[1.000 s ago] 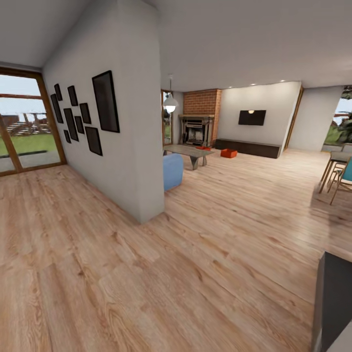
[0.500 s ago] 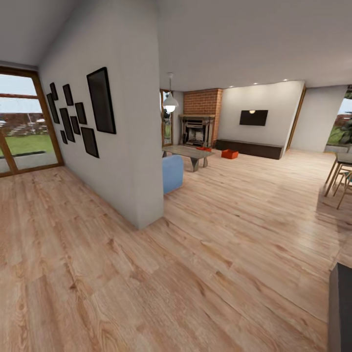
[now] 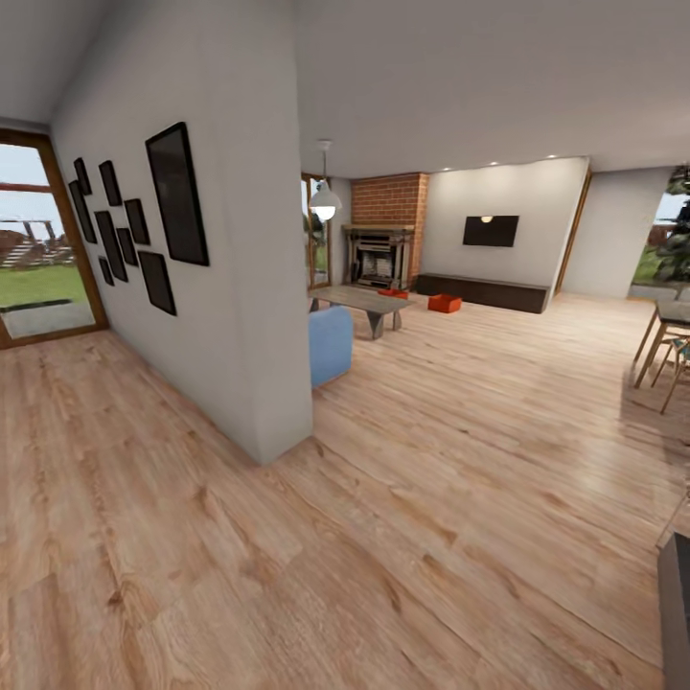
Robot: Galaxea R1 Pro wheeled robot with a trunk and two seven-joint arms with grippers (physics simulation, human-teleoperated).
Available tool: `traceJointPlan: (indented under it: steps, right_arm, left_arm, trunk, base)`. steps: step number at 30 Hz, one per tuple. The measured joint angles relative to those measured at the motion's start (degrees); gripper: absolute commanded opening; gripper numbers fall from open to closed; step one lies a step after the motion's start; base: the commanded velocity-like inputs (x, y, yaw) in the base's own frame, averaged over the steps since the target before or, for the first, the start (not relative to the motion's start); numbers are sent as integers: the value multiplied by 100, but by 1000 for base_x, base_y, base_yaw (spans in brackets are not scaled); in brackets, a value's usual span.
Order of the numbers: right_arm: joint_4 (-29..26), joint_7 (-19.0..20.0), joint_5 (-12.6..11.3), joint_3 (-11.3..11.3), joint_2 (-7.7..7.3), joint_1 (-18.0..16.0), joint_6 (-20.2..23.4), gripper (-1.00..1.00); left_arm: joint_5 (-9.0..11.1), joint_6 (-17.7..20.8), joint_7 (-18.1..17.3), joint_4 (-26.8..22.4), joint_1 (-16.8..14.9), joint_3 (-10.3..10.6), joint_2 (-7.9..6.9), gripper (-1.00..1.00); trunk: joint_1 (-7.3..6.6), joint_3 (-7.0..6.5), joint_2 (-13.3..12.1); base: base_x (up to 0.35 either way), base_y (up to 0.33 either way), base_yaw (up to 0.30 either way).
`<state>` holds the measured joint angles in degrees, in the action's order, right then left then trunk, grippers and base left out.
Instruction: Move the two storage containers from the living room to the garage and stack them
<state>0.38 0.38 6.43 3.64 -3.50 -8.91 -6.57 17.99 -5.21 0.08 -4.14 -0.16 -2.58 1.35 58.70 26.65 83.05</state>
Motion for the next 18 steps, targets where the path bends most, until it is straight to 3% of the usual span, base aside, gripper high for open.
traceJointPlan:
  steps: [18]
  right_arm:
    - [-1,2,0,-1,0,0,4,100]
  left_arm:
    - [0,2,0,0,0,0,-2,100]
  trunk:
    - [0,0,0]
  base:
    - [324,0,-284]
